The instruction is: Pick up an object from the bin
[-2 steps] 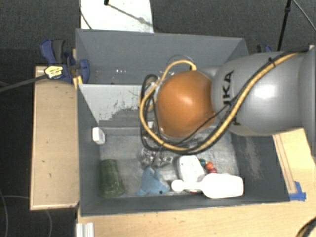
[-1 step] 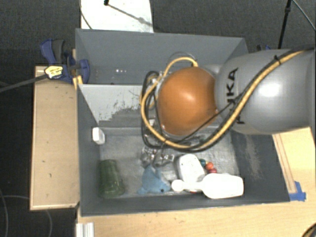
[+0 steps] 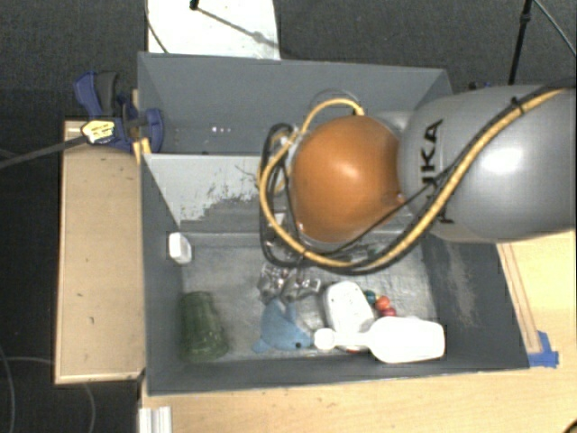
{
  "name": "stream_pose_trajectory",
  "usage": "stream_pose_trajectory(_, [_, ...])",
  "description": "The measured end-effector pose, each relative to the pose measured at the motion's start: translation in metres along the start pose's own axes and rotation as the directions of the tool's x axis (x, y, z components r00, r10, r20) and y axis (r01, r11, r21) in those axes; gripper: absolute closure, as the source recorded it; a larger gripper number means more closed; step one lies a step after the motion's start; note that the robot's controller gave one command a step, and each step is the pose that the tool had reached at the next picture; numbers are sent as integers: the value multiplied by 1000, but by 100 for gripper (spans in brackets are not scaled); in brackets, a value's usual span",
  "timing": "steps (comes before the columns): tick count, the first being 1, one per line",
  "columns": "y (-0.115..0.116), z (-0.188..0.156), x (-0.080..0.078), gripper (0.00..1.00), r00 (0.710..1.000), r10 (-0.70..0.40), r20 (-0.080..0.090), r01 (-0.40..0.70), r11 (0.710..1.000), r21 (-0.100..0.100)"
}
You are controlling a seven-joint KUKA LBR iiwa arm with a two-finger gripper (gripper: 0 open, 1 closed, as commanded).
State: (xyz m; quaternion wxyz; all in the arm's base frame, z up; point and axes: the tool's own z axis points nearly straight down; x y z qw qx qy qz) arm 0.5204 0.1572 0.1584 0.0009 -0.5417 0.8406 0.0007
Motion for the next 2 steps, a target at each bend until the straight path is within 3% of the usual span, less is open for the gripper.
stream_pose_trajectory(2, [0, -26, -1, 100, 1000, 3, 1, -3, 1000, 2])
